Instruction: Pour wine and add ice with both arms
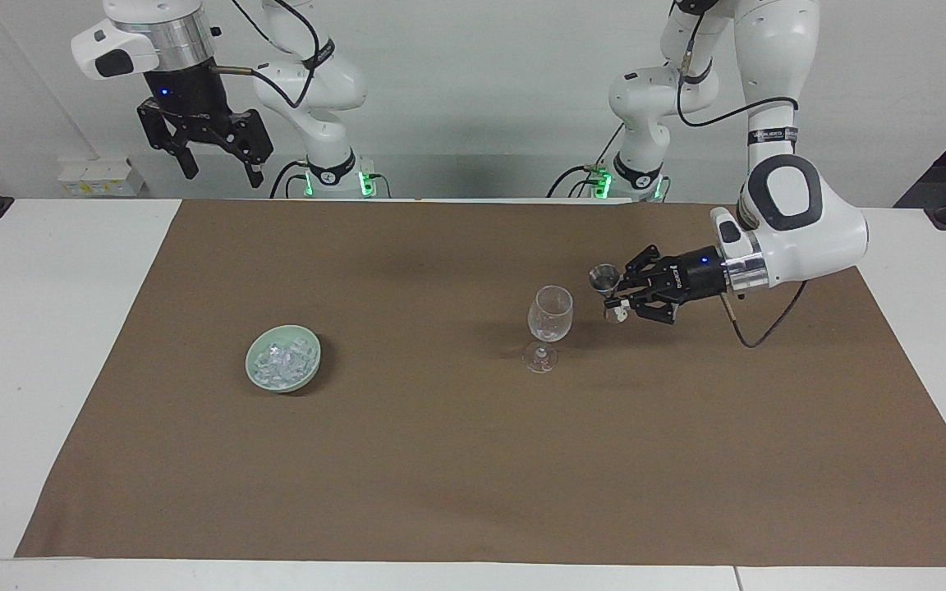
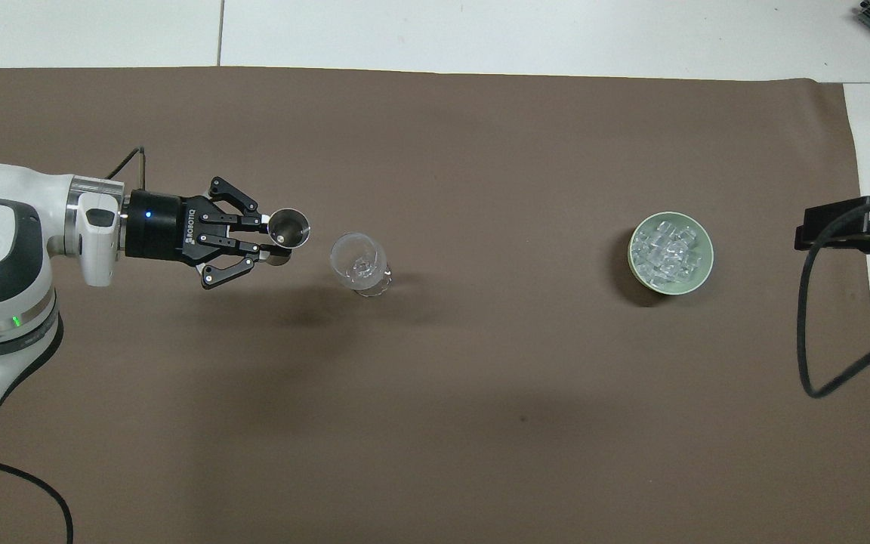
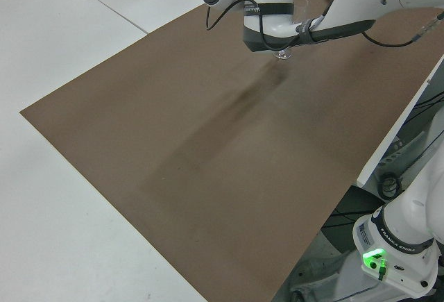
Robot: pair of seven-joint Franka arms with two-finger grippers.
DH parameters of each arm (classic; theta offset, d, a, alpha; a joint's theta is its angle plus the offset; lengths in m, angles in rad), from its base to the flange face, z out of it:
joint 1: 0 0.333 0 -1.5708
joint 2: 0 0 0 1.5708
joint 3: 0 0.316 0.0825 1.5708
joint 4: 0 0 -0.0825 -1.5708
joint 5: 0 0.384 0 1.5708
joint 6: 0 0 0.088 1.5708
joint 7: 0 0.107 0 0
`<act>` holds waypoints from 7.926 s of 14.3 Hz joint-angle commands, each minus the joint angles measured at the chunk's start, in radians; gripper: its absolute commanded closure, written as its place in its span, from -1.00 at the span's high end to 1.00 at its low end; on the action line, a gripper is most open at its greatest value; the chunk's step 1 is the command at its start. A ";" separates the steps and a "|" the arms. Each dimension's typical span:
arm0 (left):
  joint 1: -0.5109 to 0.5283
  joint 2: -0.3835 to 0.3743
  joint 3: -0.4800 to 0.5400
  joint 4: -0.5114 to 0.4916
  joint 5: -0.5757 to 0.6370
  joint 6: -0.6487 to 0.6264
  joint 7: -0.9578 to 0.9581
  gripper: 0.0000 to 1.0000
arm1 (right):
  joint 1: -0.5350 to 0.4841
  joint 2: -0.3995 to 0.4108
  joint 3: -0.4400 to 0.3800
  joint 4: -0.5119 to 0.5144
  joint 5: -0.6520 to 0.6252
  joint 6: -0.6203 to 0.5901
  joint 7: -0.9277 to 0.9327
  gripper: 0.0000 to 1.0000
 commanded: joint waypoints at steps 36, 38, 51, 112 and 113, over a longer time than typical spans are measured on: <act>-0.113 -0.134 0.016 -0.036 0.286 0.184 -0.281 -1.00 | -0.018 -0.008 0.007 0.000 0.004 -0.018 -0.016 1.00; -0.113 -0.134 0.016 -0.036 0.307 0.190 -0.290 -1.00 | -0.018 -0.008 0.007 0.000 0.004 -0.018 -0.016 1.00; -0.164 -0.145 0.016 -0.031 0.438 0.218 -0.423 -1.00 | -0.018 -0.008 0.007 0.000 0.004 -0.018 -0.016 1.00; -0.305 -0.143 0.011 0.044 0.786 0.213 -0.917 -1.00 | -0.018 -0.008 0.007 0.000 0.004 -0.018 -0.016 1.00; -0.306 -0.143 0.011 0.044 0.791 0.213 -0.928 -1.00 | -0.018 -0.008 0.007 0.000 0.004 -0.018 -0.016 1.00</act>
